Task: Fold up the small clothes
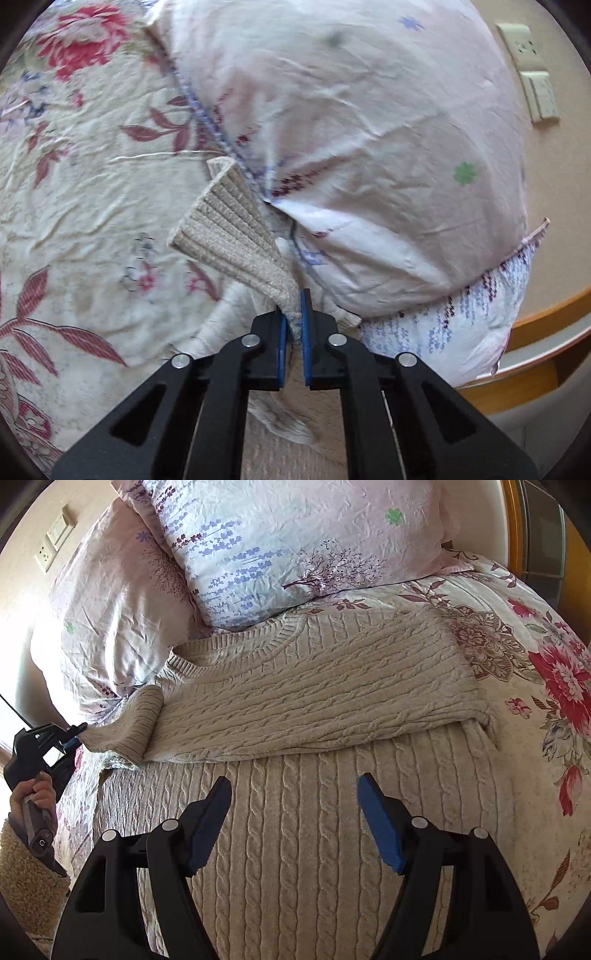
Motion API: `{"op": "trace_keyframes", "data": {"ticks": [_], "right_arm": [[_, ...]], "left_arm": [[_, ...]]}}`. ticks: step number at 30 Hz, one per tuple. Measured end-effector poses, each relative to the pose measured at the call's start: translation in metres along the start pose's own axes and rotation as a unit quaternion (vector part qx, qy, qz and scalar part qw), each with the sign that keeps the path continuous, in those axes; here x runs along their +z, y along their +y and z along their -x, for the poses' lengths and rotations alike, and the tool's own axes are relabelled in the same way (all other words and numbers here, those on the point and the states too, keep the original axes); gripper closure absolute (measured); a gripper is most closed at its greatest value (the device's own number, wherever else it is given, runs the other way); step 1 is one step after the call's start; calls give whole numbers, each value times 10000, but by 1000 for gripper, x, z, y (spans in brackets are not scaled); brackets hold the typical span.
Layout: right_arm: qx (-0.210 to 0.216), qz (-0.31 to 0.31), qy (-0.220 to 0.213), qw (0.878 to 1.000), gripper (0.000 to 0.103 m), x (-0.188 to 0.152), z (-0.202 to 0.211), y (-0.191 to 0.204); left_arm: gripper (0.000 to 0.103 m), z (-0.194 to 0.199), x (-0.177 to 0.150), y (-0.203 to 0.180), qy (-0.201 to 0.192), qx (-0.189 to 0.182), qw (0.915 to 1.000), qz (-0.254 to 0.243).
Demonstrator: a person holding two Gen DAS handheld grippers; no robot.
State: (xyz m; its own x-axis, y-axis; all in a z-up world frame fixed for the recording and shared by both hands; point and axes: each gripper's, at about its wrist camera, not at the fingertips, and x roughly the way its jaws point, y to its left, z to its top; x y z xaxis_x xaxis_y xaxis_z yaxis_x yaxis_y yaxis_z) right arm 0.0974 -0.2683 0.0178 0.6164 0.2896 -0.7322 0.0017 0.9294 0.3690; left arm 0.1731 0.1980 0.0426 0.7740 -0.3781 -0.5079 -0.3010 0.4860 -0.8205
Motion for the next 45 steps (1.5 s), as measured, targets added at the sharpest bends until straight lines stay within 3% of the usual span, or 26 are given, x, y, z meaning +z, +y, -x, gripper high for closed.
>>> {"op": "trace_keyframes", "data": {"ticks": [5,9,12,18,31,33,38,41,43,45], "right_arm": [[6,-38,-64,10000,31,0,6,-8],[-30,-148,-125,9998,31,-2,14,-22],[-89,-269,-189,9994,31,-3,22,-35],[-238,-530,-292,9979,31,-6,36,-62],[-307,-628,-294,9971,31,-9,42,-79],[-319,-606,-285,9972,31,-9,42,-79],[-380,-655,-326,9966,30,-7,44,-85],[-410,-726,-362,9959,30,-5,46,-91],[-399,-752,-378,9957,30,-3,45,-93],[-338,-741,-404,9959,31,1,45,-91]], "left_arm": [[97,-14,-34,-67,396,-673,9942,-741],[97,-38,-80,-121,822,-1096,9810,-1374],[97,-55,-113,-144,1145,-1185,9716,-1697],[97,-90,-168,-165,1607,-1047,9587,-2100],[98,-120,-195,-163,1792,-818,9574,-2113],[97,-131,-206,-164,1838,-539,9511,-2421],[96,-162,-249,-148,2404,175,9222,-3023],[79,-168,-260,-150,2457,241,9099,-3335],[52,-170,-263,-156,2534,120,9023,-3486],[32,-165,-265,-162,2490,55,8965,-3665]]}}
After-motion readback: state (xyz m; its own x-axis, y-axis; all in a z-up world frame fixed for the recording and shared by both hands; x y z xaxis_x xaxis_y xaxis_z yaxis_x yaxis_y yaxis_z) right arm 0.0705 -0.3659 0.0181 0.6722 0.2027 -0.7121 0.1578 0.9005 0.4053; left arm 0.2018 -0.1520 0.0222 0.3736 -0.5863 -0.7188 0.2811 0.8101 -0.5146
